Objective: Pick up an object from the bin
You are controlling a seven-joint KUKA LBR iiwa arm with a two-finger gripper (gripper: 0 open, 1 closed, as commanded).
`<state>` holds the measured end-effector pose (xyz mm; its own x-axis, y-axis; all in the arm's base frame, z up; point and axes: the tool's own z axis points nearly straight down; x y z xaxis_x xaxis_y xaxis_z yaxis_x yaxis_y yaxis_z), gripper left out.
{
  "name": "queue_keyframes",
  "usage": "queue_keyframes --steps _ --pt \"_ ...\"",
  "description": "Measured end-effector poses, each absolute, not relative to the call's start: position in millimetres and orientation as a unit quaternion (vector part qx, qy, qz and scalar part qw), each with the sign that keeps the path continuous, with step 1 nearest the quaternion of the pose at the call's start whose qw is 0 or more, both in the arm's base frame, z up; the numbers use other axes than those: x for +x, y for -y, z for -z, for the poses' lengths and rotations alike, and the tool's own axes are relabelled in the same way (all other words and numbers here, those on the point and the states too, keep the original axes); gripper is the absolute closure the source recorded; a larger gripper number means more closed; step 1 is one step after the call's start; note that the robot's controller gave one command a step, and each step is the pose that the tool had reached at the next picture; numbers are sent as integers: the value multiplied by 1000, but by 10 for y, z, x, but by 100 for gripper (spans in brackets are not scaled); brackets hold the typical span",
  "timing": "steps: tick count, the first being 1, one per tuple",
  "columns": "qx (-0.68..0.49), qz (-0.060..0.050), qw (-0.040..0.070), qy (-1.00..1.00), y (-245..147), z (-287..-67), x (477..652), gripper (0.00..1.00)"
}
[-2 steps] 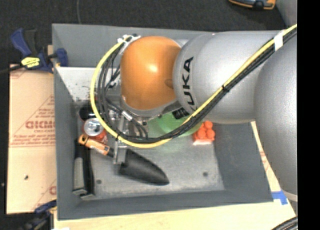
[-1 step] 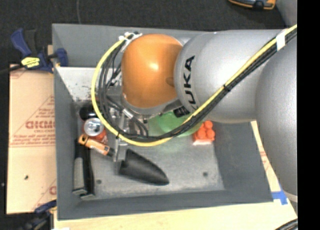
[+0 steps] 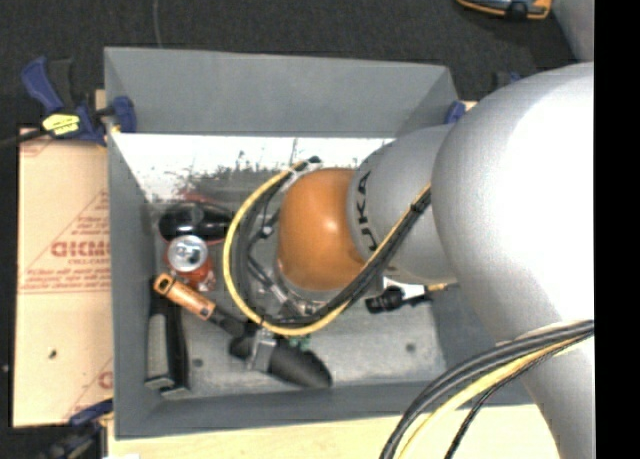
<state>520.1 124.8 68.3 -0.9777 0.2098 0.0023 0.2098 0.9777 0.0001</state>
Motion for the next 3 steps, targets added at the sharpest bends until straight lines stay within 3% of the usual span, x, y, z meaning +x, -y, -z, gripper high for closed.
queue_keyframes --steps 1,2,3 --pt "-102 3 -5 995 -1259 -1357 5227 0" --pt "-254 -2 6 967 -1423 -999 5153 0" --pt "-296 4 -2 955 -1563 -703 5204 0"
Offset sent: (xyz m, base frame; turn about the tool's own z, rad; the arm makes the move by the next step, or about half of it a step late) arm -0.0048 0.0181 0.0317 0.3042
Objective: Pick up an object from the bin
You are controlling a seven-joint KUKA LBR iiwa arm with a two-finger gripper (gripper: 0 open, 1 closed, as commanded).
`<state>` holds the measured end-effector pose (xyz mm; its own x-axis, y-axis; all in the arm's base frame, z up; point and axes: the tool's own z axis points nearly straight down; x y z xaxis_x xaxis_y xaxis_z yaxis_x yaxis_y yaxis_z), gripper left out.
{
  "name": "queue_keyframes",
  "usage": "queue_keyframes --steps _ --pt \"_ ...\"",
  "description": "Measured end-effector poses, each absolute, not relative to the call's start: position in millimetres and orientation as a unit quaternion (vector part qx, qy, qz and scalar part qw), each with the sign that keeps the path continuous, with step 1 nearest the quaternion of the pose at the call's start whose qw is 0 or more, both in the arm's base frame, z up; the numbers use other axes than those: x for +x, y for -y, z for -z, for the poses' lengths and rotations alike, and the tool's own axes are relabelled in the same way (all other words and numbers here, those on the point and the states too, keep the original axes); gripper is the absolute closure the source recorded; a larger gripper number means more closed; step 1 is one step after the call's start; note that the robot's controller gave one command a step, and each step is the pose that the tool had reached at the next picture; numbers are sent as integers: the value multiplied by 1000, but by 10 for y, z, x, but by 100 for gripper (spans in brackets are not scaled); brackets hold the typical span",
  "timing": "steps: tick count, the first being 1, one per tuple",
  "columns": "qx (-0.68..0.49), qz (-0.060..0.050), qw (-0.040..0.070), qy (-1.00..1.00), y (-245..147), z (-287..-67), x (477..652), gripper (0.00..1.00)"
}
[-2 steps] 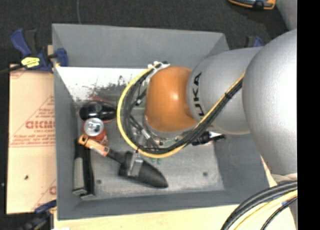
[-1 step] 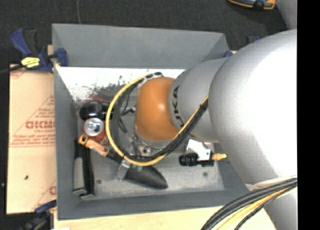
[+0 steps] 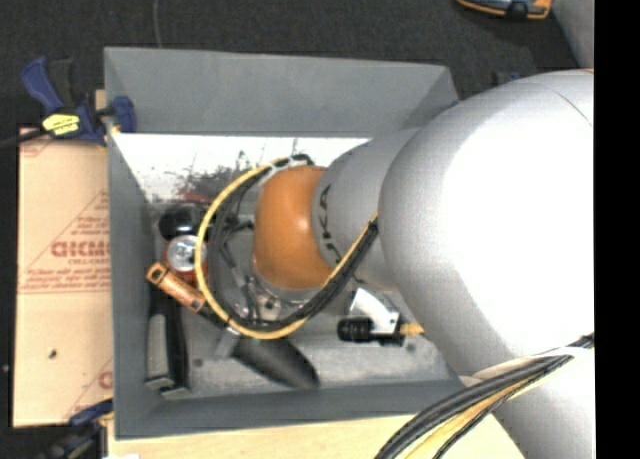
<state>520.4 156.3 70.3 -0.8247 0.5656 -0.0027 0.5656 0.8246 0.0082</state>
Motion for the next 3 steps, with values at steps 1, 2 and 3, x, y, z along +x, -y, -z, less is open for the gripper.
queue_keyframes --steps 1,2,3 --pt "393 0 -1 -920 -1592 -717 5121 100" --pt "393 0 -1 -919 -1592 -718 5121 100" --pt "393 0 0 -919 -1582 -803 5121 100"
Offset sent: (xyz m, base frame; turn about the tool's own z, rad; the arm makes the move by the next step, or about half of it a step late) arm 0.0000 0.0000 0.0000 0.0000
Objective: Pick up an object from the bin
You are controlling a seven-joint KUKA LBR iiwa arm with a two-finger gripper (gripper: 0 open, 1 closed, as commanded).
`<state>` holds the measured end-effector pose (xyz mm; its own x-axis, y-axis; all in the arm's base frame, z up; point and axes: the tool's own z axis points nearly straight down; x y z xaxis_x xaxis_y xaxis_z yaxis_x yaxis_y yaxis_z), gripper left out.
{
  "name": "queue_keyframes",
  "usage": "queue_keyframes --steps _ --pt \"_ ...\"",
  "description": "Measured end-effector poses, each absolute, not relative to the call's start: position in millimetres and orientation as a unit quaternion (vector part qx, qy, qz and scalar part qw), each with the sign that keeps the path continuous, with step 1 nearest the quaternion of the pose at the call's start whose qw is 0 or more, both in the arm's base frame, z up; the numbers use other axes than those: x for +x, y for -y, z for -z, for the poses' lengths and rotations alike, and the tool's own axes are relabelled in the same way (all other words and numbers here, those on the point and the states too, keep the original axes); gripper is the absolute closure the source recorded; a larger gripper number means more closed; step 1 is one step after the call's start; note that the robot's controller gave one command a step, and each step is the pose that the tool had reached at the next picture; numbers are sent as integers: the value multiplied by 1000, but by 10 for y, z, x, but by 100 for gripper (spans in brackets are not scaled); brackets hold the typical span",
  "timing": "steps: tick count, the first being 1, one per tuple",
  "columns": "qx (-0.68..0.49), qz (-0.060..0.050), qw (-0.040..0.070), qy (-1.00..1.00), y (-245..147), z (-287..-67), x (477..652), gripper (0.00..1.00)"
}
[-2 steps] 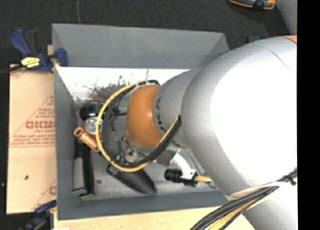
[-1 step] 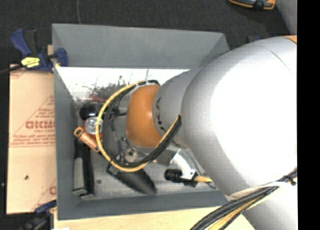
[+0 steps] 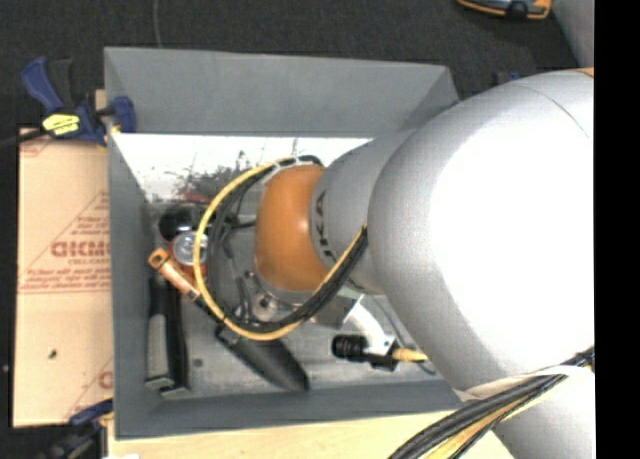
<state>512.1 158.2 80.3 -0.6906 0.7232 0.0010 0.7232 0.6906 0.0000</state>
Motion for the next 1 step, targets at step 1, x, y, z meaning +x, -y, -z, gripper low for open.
queue_keyframes --steps 1 --pt "-393 0 1 919 -1576 -877 5122 100"
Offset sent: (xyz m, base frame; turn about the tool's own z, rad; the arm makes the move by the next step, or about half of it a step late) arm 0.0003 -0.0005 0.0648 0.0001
